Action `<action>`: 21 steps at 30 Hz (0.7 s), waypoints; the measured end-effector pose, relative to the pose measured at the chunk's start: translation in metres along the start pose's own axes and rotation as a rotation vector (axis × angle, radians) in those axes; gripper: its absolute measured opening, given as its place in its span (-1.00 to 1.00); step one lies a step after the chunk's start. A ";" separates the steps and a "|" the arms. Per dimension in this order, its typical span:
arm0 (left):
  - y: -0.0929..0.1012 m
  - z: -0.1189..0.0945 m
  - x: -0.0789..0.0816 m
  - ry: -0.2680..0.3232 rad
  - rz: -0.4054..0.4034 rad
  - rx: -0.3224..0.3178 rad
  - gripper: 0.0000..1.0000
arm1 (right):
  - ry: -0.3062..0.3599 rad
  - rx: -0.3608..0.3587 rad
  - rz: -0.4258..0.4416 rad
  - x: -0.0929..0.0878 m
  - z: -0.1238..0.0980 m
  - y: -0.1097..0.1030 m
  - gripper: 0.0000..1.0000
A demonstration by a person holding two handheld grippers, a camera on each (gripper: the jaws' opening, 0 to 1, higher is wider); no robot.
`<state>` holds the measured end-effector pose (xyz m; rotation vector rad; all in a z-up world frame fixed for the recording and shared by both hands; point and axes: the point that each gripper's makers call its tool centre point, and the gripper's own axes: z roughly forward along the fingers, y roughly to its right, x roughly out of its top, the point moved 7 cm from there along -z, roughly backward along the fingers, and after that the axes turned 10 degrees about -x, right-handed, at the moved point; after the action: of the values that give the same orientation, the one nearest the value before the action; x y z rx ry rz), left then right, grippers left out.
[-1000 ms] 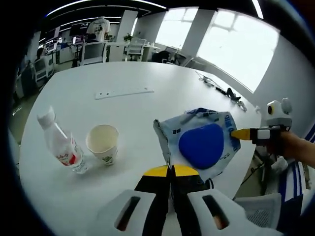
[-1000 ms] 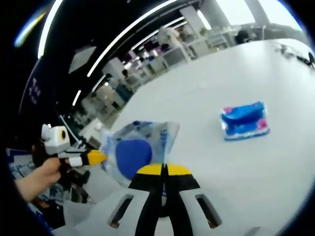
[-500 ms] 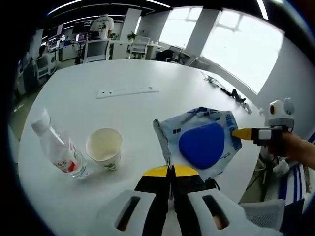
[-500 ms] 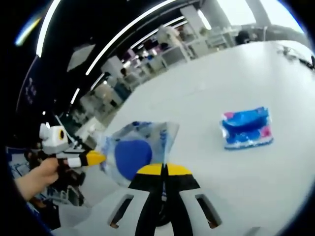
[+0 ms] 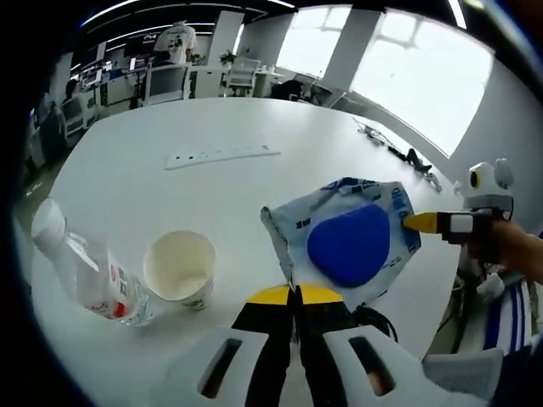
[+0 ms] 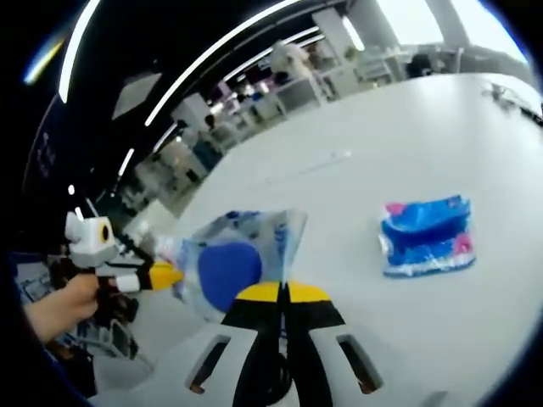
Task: Arrange the tabletop items into an orderly group along one side of the table until the central work area is clear of visible clutter.
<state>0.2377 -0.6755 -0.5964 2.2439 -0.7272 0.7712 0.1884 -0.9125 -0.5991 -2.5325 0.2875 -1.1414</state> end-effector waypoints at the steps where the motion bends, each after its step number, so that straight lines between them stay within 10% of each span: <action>1: -0.002 0.003 0.001 -0.002 -0.001 0.005 -1.00 | 0.000 -0.002 -0.001 0.001 0.002 0.001 -1.00; 21: -0.016 0.027 0.013 -0.024 0.026 0.042 -1.00 | -0.011 -0.024 0.006 0.011 0.025 0.010 -1.00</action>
<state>0.2655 -0.6886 -0.6102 2.2887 -0.7592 0.7800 0.2141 -0.9196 -0.6116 -2.5558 0.3073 -1.1277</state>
